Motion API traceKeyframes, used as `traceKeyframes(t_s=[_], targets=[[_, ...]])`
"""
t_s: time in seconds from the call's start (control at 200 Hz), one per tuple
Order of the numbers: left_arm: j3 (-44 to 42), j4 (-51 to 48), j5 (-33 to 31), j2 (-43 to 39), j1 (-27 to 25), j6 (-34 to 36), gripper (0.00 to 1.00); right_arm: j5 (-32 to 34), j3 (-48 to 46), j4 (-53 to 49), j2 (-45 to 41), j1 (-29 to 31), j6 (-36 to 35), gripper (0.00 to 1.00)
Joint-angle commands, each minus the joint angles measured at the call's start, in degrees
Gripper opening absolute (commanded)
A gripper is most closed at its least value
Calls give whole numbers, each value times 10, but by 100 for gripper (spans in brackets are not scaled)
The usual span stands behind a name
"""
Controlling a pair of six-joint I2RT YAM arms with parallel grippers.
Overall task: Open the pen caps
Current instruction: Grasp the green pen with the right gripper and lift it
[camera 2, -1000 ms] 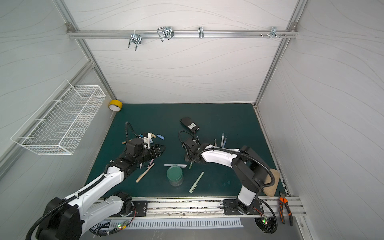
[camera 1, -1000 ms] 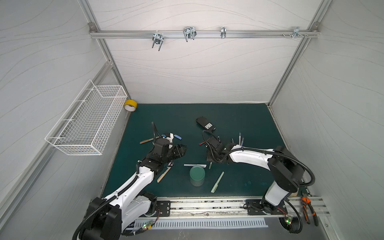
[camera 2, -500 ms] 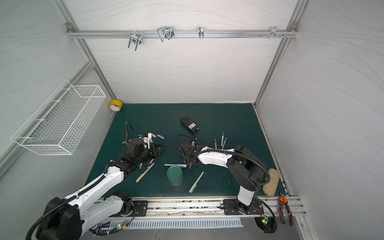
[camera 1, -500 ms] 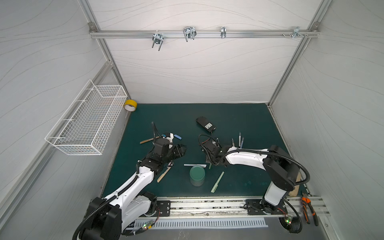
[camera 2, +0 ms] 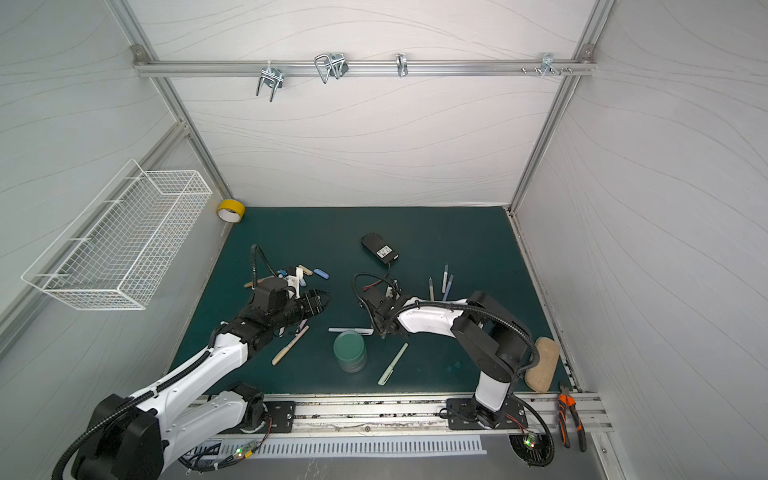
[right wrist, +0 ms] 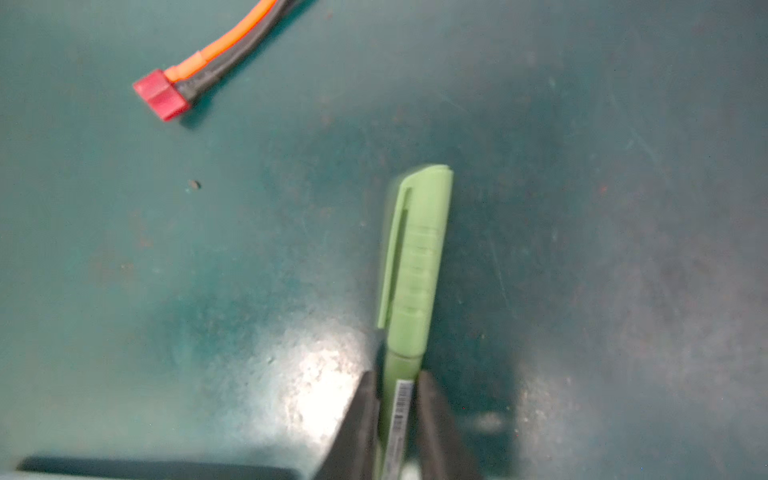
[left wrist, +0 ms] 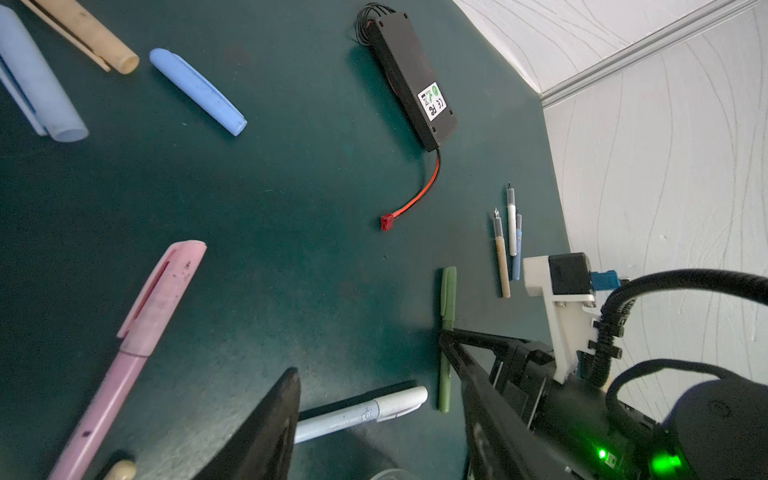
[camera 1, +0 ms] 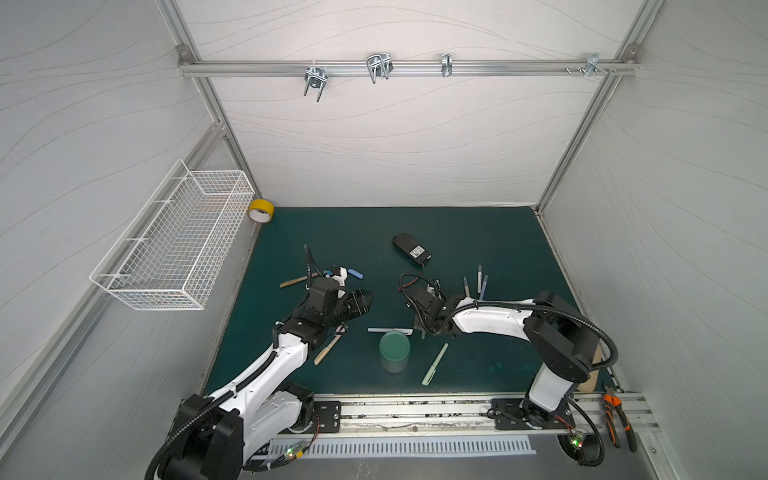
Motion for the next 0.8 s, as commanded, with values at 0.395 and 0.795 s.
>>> traceKeyframes(t_s=[0.395,0.795], targets=[[0,17,3,4,-2,-6,62,22,-3,-43,-50,2,-123,5],[-43,150,88,-62,-3,-27,62,-161,-52,61,-223,-105,-367,0]])
